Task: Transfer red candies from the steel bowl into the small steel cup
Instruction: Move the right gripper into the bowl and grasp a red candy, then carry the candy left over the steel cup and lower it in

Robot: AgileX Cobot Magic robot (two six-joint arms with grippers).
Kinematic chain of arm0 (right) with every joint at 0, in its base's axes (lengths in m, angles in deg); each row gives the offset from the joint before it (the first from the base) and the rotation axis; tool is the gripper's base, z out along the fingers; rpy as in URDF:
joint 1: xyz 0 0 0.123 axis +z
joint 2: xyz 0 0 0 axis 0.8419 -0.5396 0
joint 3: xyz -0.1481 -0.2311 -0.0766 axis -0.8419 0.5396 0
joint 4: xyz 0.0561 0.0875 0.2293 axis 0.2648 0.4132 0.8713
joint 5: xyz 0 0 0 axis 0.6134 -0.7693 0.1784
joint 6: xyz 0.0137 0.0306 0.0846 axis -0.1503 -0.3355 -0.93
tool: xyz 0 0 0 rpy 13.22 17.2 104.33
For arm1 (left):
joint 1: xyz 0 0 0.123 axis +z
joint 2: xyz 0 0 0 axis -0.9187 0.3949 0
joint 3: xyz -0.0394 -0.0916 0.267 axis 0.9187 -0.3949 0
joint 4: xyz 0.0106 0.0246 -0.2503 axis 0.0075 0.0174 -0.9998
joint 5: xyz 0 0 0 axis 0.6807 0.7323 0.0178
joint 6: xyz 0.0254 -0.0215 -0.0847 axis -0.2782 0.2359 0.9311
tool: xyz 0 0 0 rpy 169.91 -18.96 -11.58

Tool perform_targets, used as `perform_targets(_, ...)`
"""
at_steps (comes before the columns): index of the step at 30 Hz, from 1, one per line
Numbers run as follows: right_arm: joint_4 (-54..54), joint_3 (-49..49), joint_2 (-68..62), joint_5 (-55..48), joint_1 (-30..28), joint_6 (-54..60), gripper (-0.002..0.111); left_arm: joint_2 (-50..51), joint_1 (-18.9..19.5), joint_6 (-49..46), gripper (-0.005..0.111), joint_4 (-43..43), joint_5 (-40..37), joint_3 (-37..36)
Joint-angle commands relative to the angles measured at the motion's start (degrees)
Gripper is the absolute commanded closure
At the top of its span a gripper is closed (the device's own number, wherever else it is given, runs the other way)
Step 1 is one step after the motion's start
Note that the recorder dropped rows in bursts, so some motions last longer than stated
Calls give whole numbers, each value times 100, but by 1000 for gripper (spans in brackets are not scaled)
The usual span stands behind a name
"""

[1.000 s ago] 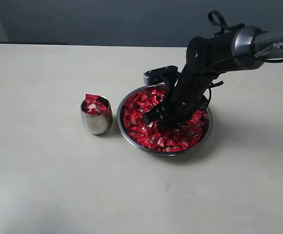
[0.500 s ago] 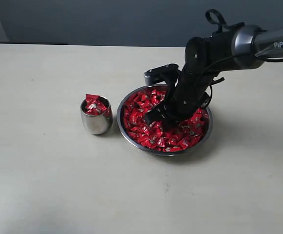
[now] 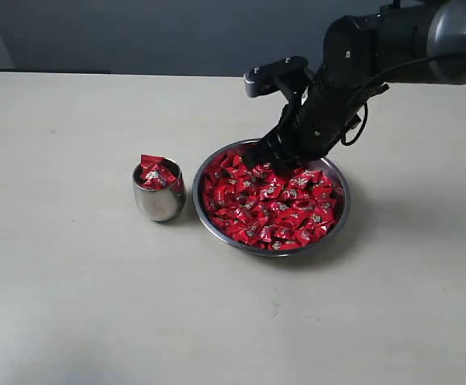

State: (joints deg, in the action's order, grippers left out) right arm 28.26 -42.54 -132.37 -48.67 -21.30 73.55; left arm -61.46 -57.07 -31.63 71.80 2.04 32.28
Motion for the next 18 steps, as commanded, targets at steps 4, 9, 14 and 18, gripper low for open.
perform_targets(4, 1085, -418, 192, 379, 180, 890, 109, -27, 9, 11, 106, 11, 55, -11)
perform_targets(9, 2059, -1184, -206, 70, 490, 1752, 109, -27, 9, 11, 106, 11, 55, -11)
perform_targets(14, 1988, -2170, -892, -471, 825, 1763, 109, -27, 9, 11, 106, 11, 55, -11)
perform_targets(18, 1810, -2858, -1436, -897, 1010, 1673, 109, -27, 9, 11, 106, 11, 55, -11)
